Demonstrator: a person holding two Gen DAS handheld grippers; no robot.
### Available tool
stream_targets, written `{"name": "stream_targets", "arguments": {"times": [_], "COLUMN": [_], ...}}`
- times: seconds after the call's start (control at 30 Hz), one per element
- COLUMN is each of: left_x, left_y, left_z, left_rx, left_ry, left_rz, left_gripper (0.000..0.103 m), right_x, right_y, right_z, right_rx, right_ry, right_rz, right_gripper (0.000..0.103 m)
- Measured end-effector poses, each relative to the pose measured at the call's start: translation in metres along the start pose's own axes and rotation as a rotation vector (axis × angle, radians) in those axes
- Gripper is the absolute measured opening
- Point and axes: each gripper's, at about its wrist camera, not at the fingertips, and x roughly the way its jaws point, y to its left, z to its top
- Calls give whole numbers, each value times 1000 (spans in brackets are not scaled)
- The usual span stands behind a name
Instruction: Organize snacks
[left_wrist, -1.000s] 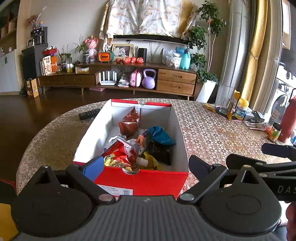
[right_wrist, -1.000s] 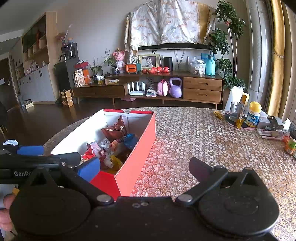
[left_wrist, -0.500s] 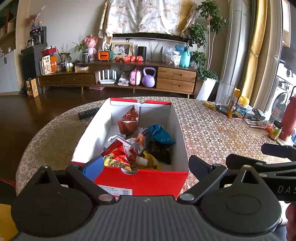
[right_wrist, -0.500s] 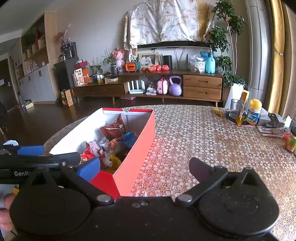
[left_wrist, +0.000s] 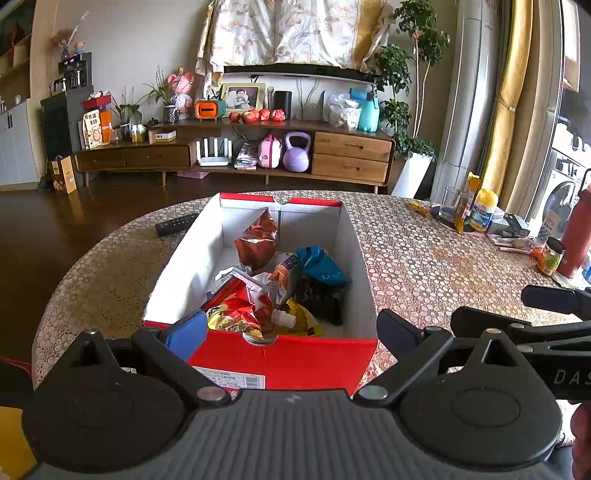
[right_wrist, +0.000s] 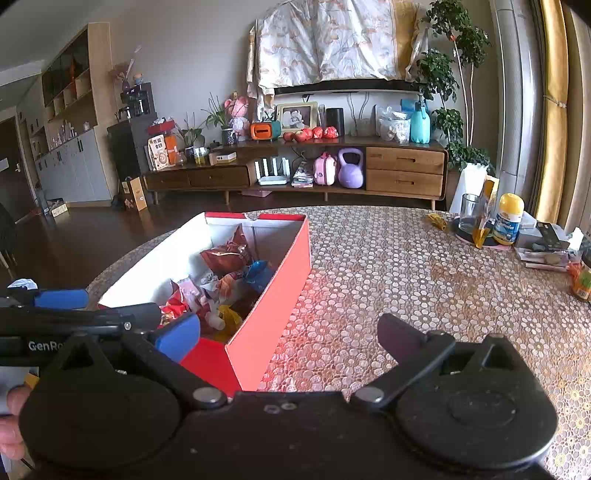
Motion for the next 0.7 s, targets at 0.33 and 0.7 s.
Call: {"name": "stream_targets", "arguments": {"times": [0.33, 0.7], "left_x": [2, 2], "left_y": [1, 1], "left_z": [-3, -2], "left_rx": [-1, 0], "left_ry": [3, 4], "left_rz": [-2, -1], "left_gripper": [99, 99], "right_x": [1, 1], "right_y": [0, 0], "right_z": [-1, -2], "right_rx": [2, 5], "right_ry": [2, 4], "right_rz": [2, 3], "right_gripper": [103, 103]}}
